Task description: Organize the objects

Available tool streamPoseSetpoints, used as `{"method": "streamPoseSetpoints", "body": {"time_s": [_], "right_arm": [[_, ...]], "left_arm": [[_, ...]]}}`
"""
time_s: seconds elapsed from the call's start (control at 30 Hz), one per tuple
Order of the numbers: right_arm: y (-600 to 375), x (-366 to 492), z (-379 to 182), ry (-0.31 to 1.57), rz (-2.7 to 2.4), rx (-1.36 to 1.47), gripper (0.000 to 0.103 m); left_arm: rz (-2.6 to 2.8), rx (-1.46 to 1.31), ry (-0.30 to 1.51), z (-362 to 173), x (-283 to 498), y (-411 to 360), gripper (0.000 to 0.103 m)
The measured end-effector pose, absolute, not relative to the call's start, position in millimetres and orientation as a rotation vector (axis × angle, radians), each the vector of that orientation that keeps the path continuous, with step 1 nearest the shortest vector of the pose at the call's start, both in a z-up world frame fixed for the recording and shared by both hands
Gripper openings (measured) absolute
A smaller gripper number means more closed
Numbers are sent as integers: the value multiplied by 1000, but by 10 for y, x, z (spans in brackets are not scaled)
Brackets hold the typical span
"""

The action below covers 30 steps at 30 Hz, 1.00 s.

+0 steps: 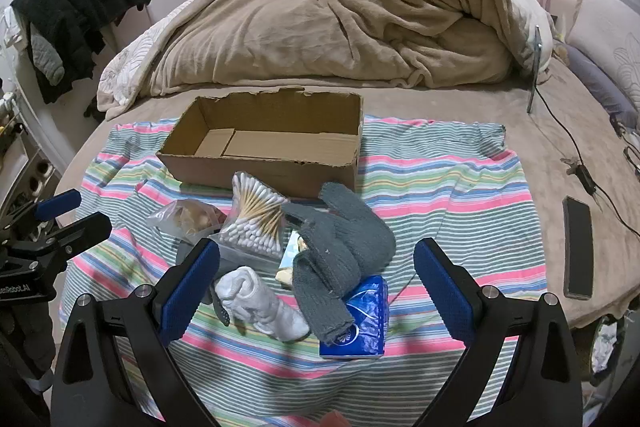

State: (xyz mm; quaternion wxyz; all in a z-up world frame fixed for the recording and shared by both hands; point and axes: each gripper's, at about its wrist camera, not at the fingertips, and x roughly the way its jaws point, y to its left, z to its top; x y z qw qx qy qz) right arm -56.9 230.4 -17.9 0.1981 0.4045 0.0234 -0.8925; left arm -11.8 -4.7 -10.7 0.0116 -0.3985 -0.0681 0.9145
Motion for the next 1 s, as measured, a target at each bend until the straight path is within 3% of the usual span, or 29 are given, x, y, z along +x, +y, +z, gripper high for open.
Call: {"method": "streamPoseSetpoints", "body": {"time_s": [1.0], "right_arm": [[2358, -592, -206, 56, -2492, 1143, 99]], "left_arm": [[2837, -1272, -224, -193, -186, -46, 102]]}}
